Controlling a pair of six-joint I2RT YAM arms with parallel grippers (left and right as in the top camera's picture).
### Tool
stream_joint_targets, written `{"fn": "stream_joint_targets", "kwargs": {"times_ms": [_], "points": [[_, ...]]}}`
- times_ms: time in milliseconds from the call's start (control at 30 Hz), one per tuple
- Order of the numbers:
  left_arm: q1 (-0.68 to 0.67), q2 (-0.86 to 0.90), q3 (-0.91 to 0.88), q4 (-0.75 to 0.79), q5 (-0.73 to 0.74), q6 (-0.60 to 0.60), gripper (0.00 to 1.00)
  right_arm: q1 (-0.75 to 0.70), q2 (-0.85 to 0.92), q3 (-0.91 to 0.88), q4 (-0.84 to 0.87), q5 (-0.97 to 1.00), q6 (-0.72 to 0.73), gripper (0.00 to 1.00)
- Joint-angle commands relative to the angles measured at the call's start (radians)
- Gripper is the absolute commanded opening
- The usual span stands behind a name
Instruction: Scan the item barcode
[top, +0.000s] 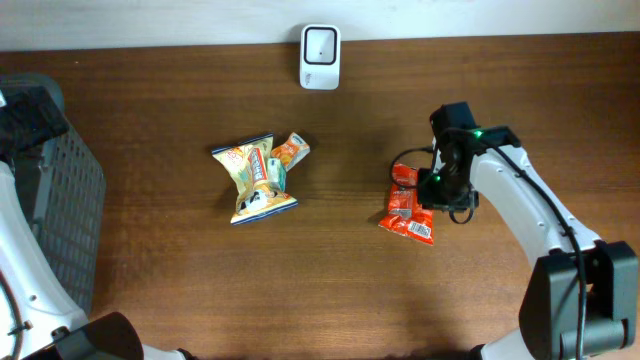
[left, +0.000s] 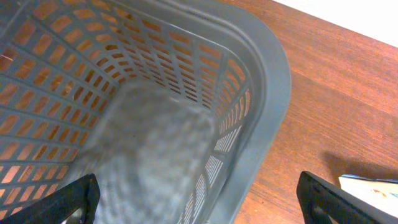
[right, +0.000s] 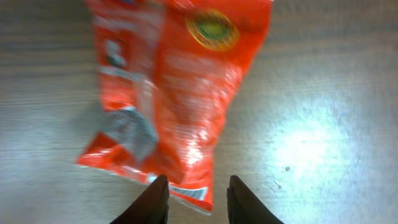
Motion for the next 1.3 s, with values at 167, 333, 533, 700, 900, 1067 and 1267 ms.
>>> {"fn": "stream_joint_targets", "kwargs": {"times_ms": [167, 333, 533, 700, 900, 1067, 1267], "points": [[0.003, -0.003, 0.000, 0.001, 0.000, 0.015, 0.99, -0.003, 0.016, -0.082, -0.028, 0.089, 0.075, 0.33], [0.003, -0.003, 0.000, 0.001, 0.000, 0.015, 0.99, 0.000, 0.018, -0.144, 0.006, 0.135, 0.116, 0.33], [0.003, -0.003, 0.000, 0.001, 0.000, 0.015, 0.99, 0.002, 0.020, -0.205, 0.069, -0.055, -0.020, 0.33], [0.003, -0.003, 0.000, 0.001, 0.000, 0.015, 0.99, 0.082, 0.020, -0.205, 0.177, -0.179, -0.100, 0.39], [0.003, -0.003, 0.000, 0.001, 0.000, 0.015, 0.99, 0.201, 0.019, -0.166, 0.323, -0.196, -0.114, 0.43], [0.003, -0.003, 0.000, 0.001, 0.000, 0.015, 0.99, 0.215, 0.019, -0.022, 0.299, -0.192, -0.166, 0.47], [0.003, -0.003, 0.000, 0.001, 0.000, 0.015, 0.99, 0.214, 0.021, 0.088, 0.380, 0.056, -0.180, 0.54]]}}
